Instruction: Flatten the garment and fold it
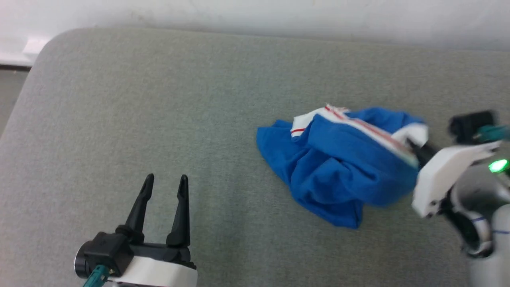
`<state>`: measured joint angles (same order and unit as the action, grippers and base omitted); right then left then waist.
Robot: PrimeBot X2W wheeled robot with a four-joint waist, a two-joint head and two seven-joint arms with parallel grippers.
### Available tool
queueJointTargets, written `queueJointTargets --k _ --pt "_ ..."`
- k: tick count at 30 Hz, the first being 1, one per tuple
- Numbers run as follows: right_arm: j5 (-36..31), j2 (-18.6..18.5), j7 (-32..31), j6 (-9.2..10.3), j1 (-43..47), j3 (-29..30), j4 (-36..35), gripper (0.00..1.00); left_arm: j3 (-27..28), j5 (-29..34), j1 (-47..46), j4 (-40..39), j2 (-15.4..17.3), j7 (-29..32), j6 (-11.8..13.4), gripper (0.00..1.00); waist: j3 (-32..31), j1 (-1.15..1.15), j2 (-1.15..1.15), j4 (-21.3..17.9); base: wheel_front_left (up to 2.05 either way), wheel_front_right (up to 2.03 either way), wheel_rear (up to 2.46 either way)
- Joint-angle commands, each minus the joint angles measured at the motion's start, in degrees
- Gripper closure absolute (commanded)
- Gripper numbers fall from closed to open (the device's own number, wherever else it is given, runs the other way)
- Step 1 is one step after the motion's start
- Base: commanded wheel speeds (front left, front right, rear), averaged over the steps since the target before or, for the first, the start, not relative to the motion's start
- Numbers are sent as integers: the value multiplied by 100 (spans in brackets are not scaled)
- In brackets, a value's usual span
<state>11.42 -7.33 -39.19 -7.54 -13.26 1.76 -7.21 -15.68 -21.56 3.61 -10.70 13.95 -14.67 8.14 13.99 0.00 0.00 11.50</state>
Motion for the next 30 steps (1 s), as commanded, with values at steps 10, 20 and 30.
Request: queueJointTargets --k 10,20,30 --pt "-409 -97 410 5 698 1606 -1420 100 41 3 219 -100 120 57 12 0 -516 0 0 -699 0 0 0" --pt "-119 438 989 5 2625 1497 -812 0 -43 -20 197 -62 189 148 -41 0 -401 0 0 -840 0 0 0" --pt "-41 444 929 5 1879 1465 -1347 0 -117 -56 184 25 192 168 -64 0 -498 0 0 -780 0 0 0"
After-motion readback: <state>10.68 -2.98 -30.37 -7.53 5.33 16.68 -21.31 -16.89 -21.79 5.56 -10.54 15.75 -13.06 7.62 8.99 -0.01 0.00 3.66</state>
